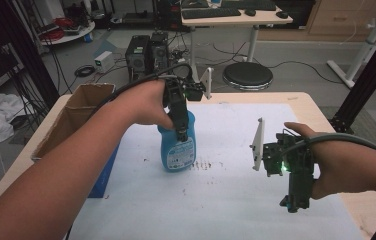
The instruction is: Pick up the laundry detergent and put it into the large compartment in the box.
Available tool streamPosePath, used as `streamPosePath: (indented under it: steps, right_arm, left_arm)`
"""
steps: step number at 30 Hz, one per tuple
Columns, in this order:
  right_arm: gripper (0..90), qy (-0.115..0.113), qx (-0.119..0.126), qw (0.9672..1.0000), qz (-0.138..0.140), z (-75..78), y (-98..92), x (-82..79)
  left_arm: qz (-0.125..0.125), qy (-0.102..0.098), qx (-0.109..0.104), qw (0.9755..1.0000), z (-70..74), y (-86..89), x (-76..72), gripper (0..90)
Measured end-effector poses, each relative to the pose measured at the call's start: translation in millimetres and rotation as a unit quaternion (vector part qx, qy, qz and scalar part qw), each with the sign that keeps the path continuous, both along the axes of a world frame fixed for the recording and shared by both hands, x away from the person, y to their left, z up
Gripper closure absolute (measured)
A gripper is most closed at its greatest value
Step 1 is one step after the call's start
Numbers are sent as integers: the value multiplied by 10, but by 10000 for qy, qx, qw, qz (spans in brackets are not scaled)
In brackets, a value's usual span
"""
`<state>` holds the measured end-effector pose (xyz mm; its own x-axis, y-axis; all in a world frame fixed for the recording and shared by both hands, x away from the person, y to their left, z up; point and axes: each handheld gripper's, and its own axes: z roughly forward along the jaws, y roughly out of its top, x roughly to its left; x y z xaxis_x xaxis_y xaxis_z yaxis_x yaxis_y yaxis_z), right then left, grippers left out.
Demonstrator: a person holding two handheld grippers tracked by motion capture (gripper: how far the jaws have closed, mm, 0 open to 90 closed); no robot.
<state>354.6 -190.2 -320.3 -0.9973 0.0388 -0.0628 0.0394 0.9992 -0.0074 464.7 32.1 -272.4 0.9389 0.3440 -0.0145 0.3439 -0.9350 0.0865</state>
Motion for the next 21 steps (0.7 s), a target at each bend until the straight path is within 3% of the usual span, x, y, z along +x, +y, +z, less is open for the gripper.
streamPosePath:
  steps: [5,10,21]
  right_arm:
    - [20,-3,-11,10000,64,-17,51,-7]
    - [20,-10,-1,9999,109,-16,98,-13]
    - [20,-33,38,9997,232,5,194,-40]
  left_arm:
    - [154,-25,-73,9999,266,175,-49,380]
    - [376,-84,-15,9993,549,351,-89,379]
    - [856,-151,-51,9962,966,698,-151,379]
